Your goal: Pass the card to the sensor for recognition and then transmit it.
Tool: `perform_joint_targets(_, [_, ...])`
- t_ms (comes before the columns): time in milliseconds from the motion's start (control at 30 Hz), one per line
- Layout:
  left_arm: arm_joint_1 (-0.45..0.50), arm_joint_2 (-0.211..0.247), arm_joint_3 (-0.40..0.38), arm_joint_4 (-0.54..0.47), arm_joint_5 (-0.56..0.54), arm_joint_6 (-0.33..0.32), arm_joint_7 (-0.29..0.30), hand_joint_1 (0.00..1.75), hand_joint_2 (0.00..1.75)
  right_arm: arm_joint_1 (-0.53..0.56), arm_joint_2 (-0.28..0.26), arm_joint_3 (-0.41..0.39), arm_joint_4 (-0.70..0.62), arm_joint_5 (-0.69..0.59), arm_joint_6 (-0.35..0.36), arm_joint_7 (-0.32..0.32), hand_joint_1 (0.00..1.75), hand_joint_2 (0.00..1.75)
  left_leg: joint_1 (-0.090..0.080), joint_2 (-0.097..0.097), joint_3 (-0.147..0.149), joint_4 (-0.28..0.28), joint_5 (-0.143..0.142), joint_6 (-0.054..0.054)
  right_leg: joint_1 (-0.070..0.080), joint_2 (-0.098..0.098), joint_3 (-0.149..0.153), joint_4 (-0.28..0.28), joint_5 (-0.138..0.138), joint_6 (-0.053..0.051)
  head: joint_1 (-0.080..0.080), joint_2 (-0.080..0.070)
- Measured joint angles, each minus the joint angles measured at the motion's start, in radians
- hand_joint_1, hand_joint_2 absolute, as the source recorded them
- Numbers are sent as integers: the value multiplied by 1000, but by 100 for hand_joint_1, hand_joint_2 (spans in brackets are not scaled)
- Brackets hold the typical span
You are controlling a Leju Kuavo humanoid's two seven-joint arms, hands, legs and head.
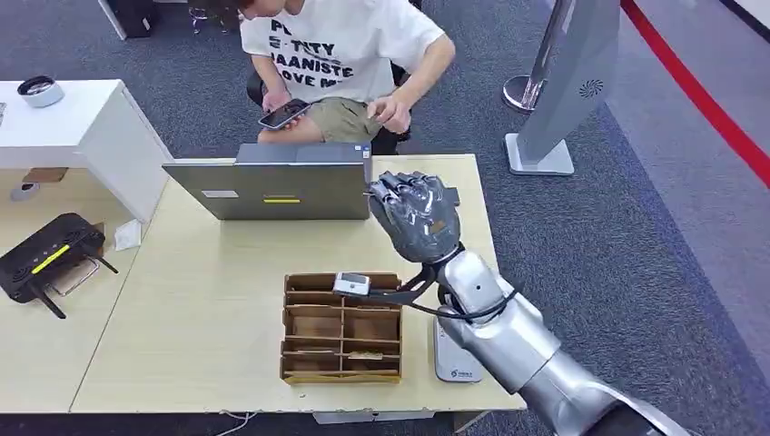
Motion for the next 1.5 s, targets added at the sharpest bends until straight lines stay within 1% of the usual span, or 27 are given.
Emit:
perform_joint_targets(100, [2,0,0,0,16,8,-9,0,0,45,13,-21,-42,-237,66,-69,175,175,0,0,0,0,0,0,0,0,0,0,0,0,0,0])
perform_joint_targets(200, [8,0,0,0,39,24,-22,0,0,112,28,-55,-111,-532,166,-118,175,175,0,0,0,0,0,0,0,0,0,0,-1,0,0,0])
perform_joint_targets(233, [11,0,1,0,45,29,-26,0,0,138,33,-72,-136,-638,219,-131,175,175,0,0,0,0,0,0,0,0,0,0,-1,0,0,0])
perform_joint_targets(333, [19,1,2,0,55,40,-32,0,0,195,42,-107,-186,-803,284,-154,175,175,0,0,0,0,0,0,0,0,-1,0,-1,0,0,0])
perform_joint_targets(467, [27,1,10,0,70,55,-38,0,0,284,49,-164,-250,-1110,390,-183,175,175,0,-1,-1,0,-1,0,0,-1,0,0,-1,0,0,0])
perform_joint_targets(533, [29,1,12,0,78,61,-39,0,0,327,49,-193,-276,-1238,435,-190,175,175,0,-1,-1,0,-1,0,0,-1,0,0,-1,0,0,0])
perform_joint_targets(633, [32,1,23,0,88,66,-39,0,0,393,48,-236,-313,-1374,480,-201,175,175,0,-1,-1,0,-1,0,0,-1,0,0,-1,0,0,0])
perform_joint_targets(800, [37,2,36,0,101,73,-39,0,0,464,40,-290,-347,-1414,488,-203,175,175,0,0,0,0,-1,1,0,0,-1,-1,-1,0,0,0])
perform_joint_targets(933, [38,1,50,0,114,77,-39,0,0,514,29,-330,-353,-1429,466,-203,175,175,0,0,0,0,-1,1,0,-1,0,-1,-1,1,0,0])
perform_joint_targets(1067, [41,1,63,0,125,83,-40,0,0,578,8,-377,-364,-1416,456,-216,175,175,0,0,-1,0,-2,1,0,0,0,-1,-1,1,0,0])
perform_joint_targets(1233, [41,1,75,0,129,85,-41,0,0,608,-5,-399,-373,-1396,446,-214,175,175,0,0,0,0,-2,1,0,0,-1,-1,-1,1,0,0])
perform_joint_targets(1500, [43,2,99,0,153,89,-44,0,0,700,-46,-449,-411,-1236,328,-211,175,175,0,0,-1,0,-2,1,0,0,0,-1,-1,1,0,0])
